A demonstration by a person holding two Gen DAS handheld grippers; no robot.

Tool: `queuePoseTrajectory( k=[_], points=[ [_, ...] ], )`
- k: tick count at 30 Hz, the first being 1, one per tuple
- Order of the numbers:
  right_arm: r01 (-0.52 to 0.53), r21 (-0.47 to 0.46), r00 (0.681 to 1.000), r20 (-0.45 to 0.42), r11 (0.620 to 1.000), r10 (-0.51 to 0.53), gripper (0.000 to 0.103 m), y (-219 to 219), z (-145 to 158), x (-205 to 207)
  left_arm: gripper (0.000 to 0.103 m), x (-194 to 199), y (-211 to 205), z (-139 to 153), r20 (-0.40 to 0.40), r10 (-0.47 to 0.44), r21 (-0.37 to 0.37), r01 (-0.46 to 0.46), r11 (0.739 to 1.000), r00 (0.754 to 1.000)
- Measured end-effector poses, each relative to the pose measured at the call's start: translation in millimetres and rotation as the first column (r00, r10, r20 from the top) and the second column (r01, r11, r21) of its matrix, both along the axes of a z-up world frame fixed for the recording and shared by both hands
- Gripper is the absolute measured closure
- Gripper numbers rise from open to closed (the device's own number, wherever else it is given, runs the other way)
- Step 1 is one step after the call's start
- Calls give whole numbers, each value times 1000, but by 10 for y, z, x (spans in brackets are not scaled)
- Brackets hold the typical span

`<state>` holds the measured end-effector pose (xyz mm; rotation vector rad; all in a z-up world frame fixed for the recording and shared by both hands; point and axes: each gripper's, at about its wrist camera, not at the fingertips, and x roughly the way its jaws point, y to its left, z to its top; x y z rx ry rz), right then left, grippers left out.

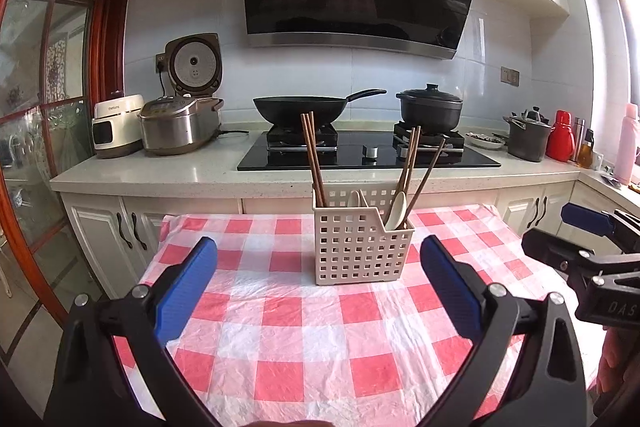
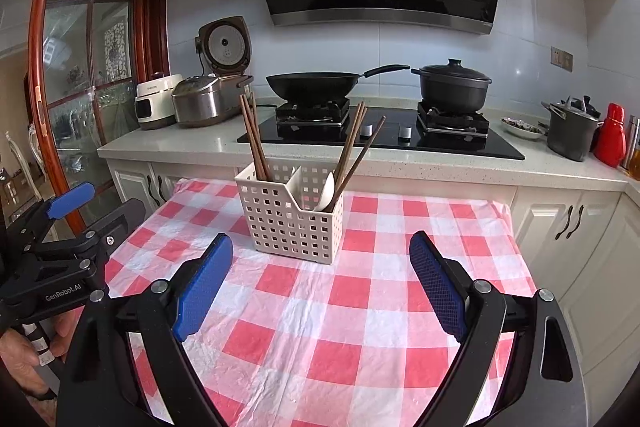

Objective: Organize utensils

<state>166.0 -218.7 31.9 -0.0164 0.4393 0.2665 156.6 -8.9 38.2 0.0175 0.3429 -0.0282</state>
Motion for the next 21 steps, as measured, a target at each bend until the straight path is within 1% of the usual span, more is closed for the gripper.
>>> queuePoseTrajectory(
  k=[6,21],
  points=[
    [0,5,1000,4,1000,0,18,-16,20,-18,5,4,-20,-2,-7,-19,0,19,1000,1000],
    [-4,3,1000,4,1000,4,18,-15,31,-25,5,-13,-32,-18,-11,-21,0,21,1000,1000]
  ],
)
